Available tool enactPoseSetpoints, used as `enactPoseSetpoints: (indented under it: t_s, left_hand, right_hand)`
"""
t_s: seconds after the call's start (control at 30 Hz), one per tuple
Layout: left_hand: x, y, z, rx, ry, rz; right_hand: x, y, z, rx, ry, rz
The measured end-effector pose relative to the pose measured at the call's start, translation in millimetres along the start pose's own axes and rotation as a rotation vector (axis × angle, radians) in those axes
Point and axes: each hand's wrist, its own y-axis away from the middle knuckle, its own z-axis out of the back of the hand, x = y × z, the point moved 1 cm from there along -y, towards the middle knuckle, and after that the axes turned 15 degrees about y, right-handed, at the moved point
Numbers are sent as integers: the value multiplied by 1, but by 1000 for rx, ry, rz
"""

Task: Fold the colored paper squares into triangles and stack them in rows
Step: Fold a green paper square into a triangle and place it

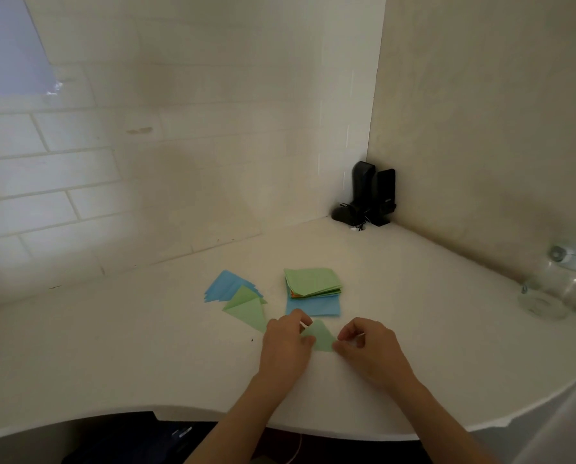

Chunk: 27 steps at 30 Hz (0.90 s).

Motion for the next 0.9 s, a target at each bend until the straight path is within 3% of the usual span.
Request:
enactPoseSetpoints:
  t_s: [0.23, 0.4, 0.63, 0.9]
  left_hand:
    - [18, -15, 44, -202, 141, -26]
    - [46, -25, 86, -293, 105, 11]
    - [75, -25, 97, -300, 43, 34]
    - [80, -30, 89, -319, -4, 14]
  right_hand:
    - [20, -29, -2, -257, 66, 72]
    - [33, -58, -15, -219, 185, 155]
    - [44, -85, -38, -102, 376, 225]
    - [47, -86, -51, -216, 451, 193]
